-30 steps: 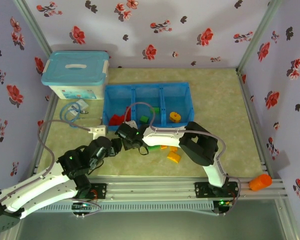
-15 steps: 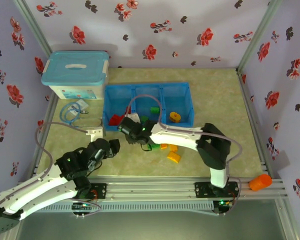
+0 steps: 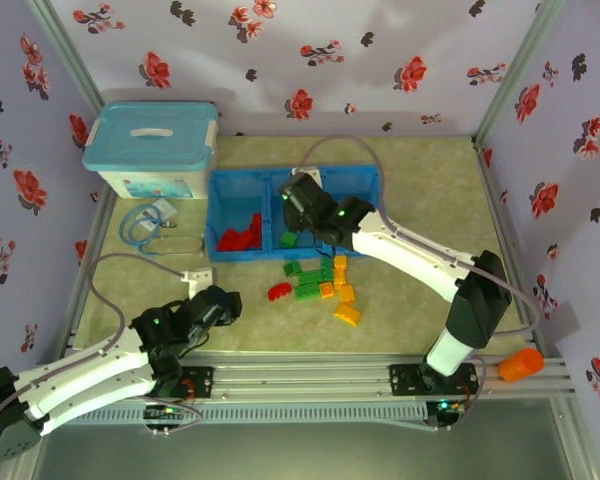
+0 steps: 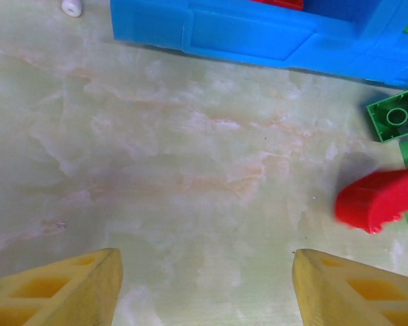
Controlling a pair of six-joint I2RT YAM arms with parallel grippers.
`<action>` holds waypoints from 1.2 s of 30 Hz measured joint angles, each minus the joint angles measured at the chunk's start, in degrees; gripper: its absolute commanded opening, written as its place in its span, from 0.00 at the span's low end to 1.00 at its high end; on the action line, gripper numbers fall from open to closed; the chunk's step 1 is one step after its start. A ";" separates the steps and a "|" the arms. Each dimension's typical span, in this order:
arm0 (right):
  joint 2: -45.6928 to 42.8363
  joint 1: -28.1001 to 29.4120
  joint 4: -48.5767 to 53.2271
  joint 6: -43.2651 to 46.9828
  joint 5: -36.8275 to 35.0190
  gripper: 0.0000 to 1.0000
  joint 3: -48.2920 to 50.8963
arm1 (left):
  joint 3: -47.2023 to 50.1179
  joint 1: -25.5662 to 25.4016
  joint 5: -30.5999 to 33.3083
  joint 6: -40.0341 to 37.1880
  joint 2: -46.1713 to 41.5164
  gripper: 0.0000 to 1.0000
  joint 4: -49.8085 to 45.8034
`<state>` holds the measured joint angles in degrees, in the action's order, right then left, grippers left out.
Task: Sort the legos into containers by color
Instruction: Pick up the lego from the middle-left of the table.
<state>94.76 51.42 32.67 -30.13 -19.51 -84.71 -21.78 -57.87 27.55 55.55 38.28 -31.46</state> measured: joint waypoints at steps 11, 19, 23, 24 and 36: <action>0.50 3.02 -1.73 -0.72 6.32 0.58 9.46 | 0.31 -0.07 -5.81 -1.75 4.92 0.73 8.24; -6.58 5.60 -3.48 -3.30 7.08 0.70 16.92 | -4.96 -1.81 -15.37 -7.41 26.88 0.76 16.24; -14.12 4.55 -4.42 -3.91 5.57 0.70 18.53 | -8.61 -3.56 -17.40 -8.68 33.31 0.77 19.28; -15.89 4.28 -4.72 -4.04 5.18 0.71 19.02 | -9.22 -3.65 -17.64 -8.83 34.05 0.77 19.63; -27.45 2.16 -5.16 -5.90 1.40 0.71 27.23 | -18.67 -3.69 -17.68 -9.05 46.05 0.70 16.44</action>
<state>67.31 53.58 27.51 -36.03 -18.11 -57.47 -40.45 -61.56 9.87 46.50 84.33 -15.03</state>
